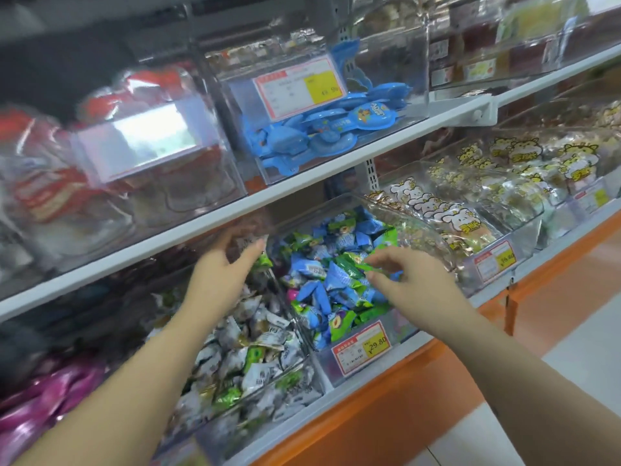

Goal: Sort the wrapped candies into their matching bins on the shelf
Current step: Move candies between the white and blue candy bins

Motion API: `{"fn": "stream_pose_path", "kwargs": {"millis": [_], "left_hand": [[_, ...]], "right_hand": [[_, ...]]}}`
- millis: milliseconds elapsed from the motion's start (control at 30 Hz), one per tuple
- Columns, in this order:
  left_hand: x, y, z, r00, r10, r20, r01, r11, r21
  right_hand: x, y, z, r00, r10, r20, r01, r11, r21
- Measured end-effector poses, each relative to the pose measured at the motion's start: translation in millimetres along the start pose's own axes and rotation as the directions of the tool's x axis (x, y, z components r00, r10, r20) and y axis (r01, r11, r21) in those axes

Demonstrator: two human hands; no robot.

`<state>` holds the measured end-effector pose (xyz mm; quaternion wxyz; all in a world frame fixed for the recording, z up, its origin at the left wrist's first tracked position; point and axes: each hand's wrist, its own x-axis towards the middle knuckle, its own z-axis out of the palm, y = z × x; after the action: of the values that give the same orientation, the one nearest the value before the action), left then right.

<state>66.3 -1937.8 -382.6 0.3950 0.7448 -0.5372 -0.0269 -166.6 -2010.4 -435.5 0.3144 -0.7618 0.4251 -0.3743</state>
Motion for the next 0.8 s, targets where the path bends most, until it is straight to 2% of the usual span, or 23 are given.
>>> {"fn": "stream_pose_path", "kwargs": {"millis": [133,200,267,333,400,467,533,667,733,800], "left_hand": [[-31.6,-38.0,-41.1,0.994,0.029,-0.106,-0.021,0.997,0.075],[-41.2,-56.8,-55.7,0.995,0.051,-0.081,-0.035,0.982,0.188],[-45.0,-79.8,-64.3,0.999,0.045,0.019,-0.049,0.931,0.363],[-48.9,-96.1,-66.8,0.988,-0.064,0.142,-0.020,0.853,0.521],[-52.6,-103.9,-66.7,0.955,-0.222,0.198,0.037,0.748,0.662],[-54.4,-106.9,-67.1,0.932,-0.313,0.185,0.073,0.659,0.749],[-54.1,-105.0,-67.9,0.924,-0.350,0.157,0.108,0.631,0.768],[-46.2,-99.1,-69.1,0.923,-0.373,0.095,0.207,0.688,0.696],[-44.2,-88.8,-65.8,0.964,-0.265,0.035,0.182,0.747,0.639],[-42.8,-70.0,-56.8,0.990,-0.138,0.036,0.093,0.816,0.570]], "right_hand": [[-12.3,-7.4,25.2,0.978,-0.101,0.184,0.122,0.987,-0.105],[-13.7,-6.9,35.4,0.962,-0.128,0.243,0.170,0.972,-0.162],[-11.4,-4.8,42.4,0.957,-0.128,0.262,0.196,0.948,-0.252],[-8.8,-3.8,44.8,0.960,-0.127,0.250,0.205,0.926,-0.316],[-7.6,-4.2,45.4,0.959,-0.129,0.250,0.214,0.913,-0.348],[-7.5,-4.6,45.3,0.957,-0.127,0.260,0.223,0.898,-0.379],[-6.0,-4.3,44.7,0.955,-0.126,0.269,0.229,0.891,-0.392],[4.6,1.3,39.8,0.952,-0.121,0.283,0.235,0.879,-0.415],[10.9,7.0,34.9,0.958,-0.101,0.268,0.211,0.881,-0.424],[15.2,12.0,30.4,0.967,-0.071,0.247,0.176,0.883,-0.435]]}}
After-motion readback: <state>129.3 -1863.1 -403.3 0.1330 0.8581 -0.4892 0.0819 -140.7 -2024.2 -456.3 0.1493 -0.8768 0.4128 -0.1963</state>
